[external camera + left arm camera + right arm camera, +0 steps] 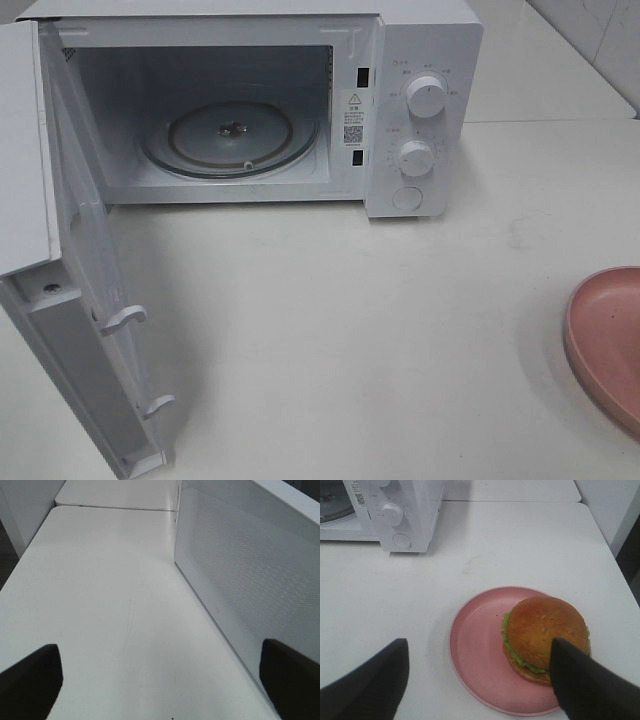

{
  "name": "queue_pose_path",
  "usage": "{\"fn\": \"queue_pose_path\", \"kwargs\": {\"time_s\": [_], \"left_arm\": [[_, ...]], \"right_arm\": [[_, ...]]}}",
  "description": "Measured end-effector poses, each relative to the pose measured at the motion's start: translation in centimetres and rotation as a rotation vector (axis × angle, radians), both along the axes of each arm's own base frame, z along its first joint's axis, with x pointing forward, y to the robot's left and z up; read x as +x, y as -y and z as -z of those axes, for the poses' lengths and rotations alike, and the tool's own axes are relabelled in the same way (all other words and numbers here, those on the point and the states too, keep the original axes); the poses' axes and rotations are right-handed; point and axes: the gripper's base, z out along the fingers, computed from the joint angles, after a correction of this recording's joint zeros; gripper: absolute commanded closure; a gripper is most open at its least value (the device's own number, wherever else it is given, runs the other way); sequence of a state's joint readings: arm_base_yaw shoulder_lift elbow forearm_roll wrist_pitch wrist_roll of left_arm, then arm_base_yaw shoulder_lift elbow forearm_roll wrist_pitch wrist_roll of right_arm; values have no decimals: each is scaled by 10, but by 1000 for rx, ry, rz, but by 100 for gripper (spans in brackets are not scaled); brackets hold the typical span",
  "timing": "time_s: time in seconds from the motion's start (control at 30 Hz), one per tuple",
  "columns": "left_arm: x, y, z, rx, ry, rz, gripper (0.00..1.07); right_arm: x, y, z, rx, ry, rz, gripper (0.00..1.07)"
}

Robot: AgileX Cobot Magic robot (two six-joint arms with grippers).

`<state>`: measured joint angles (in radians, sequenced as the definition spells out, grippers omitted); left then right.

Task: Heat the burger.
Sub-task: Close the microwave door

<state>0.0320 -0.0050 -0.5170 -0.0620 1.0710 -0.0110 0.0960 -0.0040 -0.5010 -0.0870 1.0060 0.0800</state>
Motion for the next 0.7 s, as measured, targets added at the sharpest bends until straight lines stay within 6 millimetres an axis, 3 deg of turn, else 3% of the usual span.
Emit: {"fn": "queue_pose_path", "kwargs": {"time_s": [0.7], "left_arm": [[0,0,0,0,0,0,6]], "right_arm": [[0,0,0,0,0,0,31]]}}
